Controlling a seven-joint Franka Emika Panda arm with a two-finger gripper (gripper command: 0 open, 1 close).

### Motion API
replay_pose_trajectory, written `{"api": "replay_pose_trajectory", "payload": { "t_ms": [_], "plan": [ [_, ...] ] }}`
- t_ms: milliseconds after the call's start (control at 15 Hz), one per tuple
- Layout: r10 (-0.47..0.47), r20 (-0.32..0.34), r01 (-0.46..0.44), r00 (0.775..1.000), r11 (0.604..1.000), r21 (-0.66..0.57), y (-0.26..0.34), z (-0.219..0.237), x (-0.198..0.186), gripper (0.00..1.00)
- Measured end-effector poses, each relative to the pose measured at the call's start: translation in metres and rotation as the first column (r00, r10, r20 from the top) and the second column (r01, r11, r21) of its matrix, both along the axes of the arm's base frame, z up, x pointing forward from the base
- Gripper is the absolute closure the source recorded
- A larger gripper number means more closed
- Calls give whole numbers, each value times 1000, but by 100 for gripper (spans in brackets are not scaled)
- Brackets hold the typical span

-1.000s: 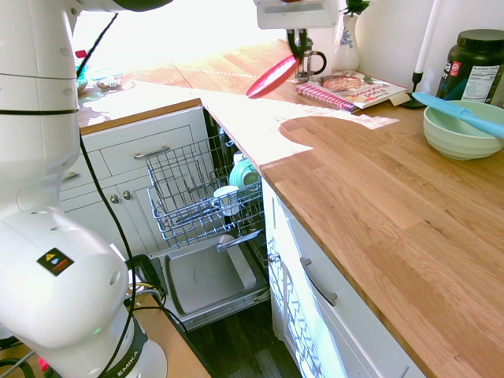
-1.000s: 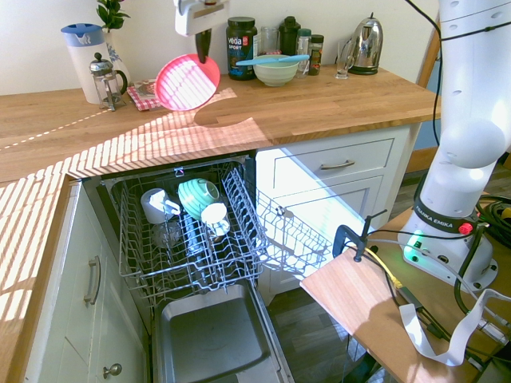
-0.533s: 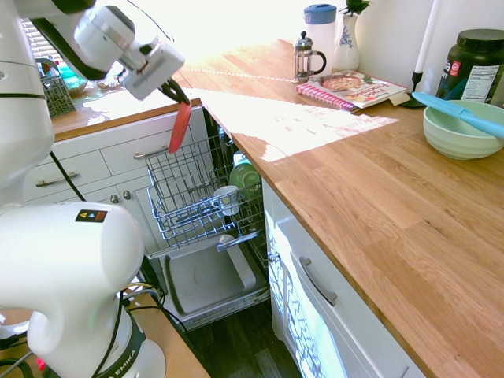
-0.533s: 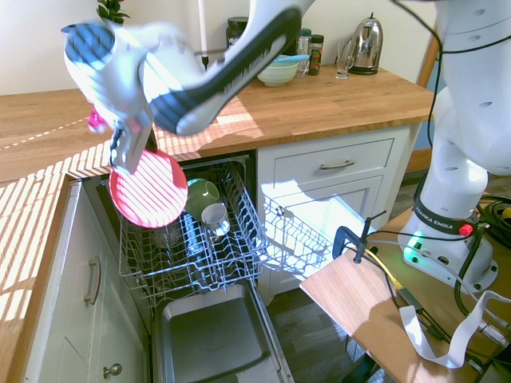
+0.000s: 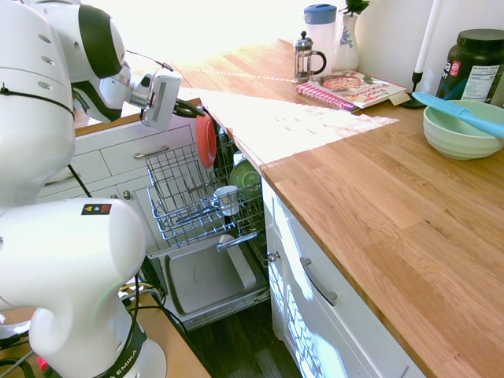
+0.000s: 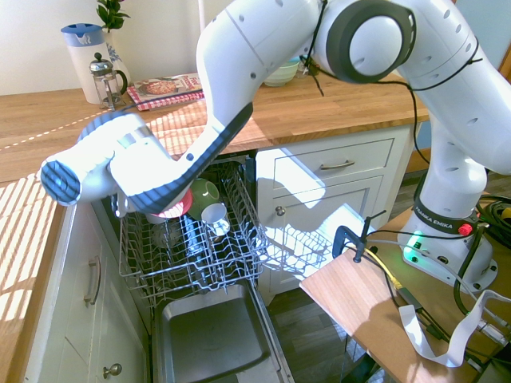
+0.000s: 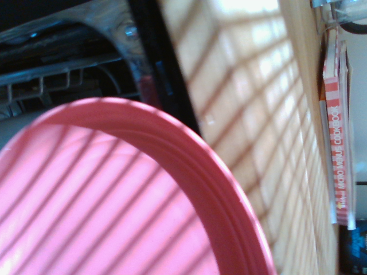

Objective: Put the plate in the dishwasher

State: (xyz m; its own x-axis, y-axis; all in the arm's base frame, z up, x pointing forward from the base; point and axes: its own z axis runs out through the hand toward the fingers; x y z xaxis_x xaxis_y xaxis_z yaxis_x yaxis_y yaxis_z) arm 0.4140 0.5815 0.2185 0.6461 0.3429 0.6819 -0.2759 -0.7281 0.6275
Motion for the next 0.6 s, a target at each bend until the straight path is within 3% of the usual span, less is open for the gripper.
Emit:
{"api": "replay_pose_trajectory", "payload": {
  "t_ms": [200,267,400,600],
  "plan": [
    [29,-58,-31,998,999,-26,15,-31,-3,100],
    [33,-96,-35,995,999,-17,16,-34,3,0],
    [31,-193,-32,981,999,1,15,-37,17,0],
    [46,-349,-38,936,999,29,14,-43,31,0]
  ]
}}
